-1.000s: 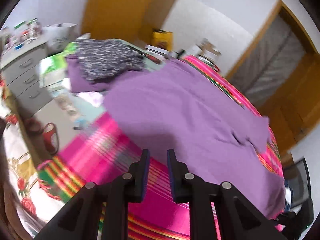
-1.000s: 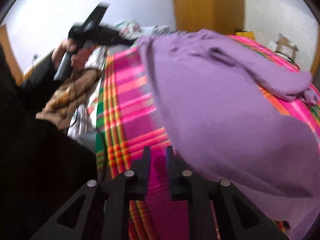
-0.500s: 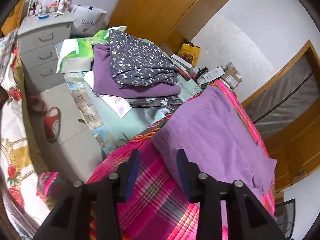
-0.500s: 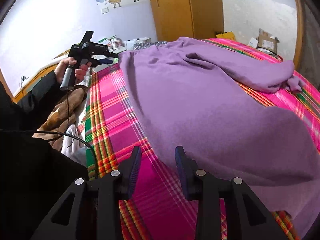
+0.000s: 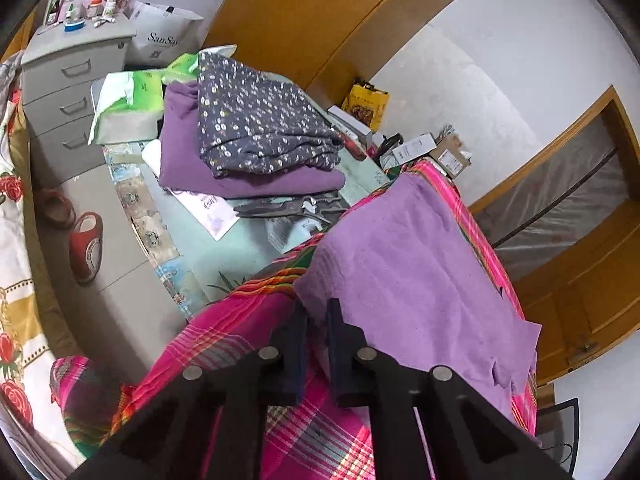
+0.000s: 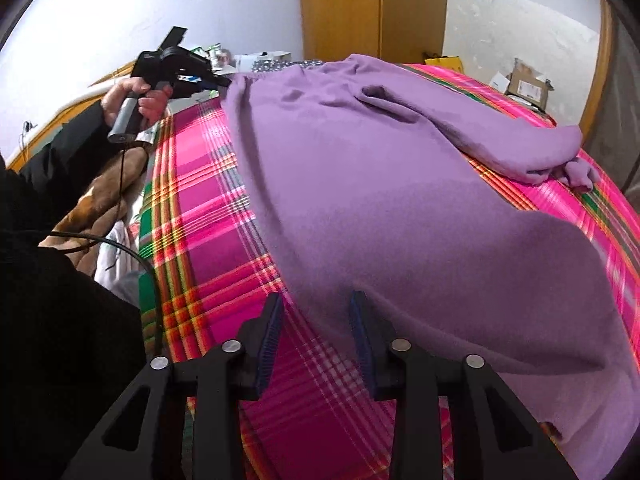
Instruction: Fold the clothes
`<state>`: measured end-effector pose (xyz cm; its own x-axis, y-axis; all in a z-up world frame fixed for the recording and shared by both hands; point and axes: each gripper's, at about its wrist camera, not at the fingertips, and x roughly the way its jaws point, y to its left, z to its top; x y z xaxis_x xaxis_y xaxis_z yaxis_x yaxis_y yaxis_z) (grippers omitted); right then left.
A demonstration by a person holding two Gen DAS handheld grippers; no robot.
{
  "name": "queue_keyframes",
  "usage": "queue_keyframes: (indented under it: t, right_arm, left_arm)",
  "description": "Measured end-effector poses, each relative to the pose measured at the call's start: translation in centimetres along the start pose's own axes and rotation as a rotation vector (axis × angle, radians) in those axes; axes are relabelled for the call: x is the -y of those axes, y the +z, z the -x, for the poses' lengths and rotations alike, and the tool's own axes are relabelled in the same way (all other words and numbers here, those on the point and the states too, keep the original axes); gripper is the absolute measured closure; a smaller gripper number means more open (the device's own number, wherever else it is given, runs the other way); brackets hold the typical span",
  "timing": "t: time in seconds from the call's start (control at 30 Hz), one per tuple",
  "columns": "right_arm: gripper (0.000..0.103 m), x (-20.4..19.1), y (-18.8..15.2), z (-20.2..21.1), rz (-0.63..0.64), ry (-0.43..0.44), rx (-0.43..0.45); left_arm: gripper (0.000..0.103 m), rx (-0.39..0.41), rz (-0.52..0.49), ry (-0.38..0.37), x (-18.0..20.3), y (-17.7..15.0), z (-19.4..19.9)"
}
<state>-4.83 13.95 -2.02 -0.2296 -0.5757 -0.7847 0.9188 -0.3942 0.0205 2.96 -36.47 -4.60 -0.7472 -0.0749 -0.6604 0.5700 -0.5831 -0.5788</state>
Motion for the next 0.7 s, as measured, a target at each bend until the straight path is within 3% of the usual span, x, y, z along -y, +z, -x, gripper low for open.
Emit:
queue_keyframes:
  t: [0.03,0.1,0.3,0.47,0.63,0.7]
  right_arm:
    - [0.096,0.1,0.1,0.1,-0.001,-0.006,0.001]
    - [0.100,0.1,0.4,0.3,-0.004,-0.014,0.007]
    - [0.100,-0.4,0.8,1.8,0.032,0.025,0.040]
    - [0.100,-1.0,0.4,1.3,0.057,0.039,0.012]
    - [0.101,-0.8,0.7,1.0,0.060,0.025,0.011]
    - [0.095,-0.9,0.6,0.5,0.083,-0.020,-0.009]
  left_arm:
    - [0.095,0.005,-0.002,-0.008,0.0,0.0,0.5]
    - [0.095,0.012,-0.014,-0.022,0.2,0.1,1.7]
    - [0.095,-0.010,-0.088,-0.024,0.7,0.3,3.4]
    - [0.095,-0.062,-0.058,-0.011,-1.3,0.0,2.0]
    - [0.095,-0.084,-0.046,-0.009,-1.8,0.2,1.0]
    - [0.095,-0.089,-0.056,-0.007,-1.7,0.1,0.8]
